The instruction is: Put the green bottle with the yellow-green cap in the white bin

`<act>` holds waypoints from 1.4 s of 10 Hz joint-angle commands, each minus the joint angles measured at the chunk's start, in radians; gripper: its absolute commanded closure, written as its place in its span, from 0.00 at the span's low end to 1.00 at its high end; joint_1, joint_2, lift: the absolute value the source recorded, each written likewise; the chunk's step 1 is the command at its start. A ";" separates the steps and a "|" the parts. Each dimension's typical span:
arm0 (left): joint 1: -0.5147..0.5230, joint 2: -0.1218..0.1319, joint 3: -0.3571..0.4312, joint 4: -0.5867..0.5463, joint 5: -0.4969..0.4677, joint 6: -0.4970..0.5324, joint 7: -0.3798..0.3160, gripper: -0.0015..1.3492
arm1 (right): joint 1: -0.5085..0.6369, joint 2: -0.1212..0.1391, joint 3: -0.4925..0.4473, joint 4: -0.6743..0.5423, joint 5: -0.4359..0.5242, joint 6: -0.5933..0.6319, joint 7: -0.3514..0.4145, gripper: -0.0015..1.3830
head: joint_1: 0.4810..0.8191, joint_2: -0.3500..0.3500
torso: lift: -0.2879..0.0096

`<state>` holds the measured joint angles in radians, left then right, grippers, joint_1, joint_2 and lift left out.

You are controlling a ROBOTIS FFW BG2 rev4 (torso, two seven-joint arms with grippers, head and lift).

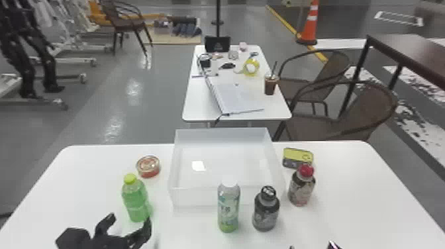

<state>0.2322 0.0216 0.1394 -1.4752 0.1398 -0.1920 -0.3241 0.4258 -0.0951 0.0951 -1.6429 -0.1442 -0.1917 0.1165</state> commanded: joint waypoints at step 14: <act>-0.231 -0.005 0.034 0.219 -0.166 -0.012 -0.041 0.62 | -0.010 0.003 0.002 0.006 -0.001 -0.005 0.000 0.35 | 0.20 0.50 | 0.63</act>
<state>-0.0014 0.0200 0.1690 -1.2428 -0.0170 -0.1989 -0.3655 0.4155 -0.0920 0.0966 -1.6363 -0.1458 -0.1957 0.1165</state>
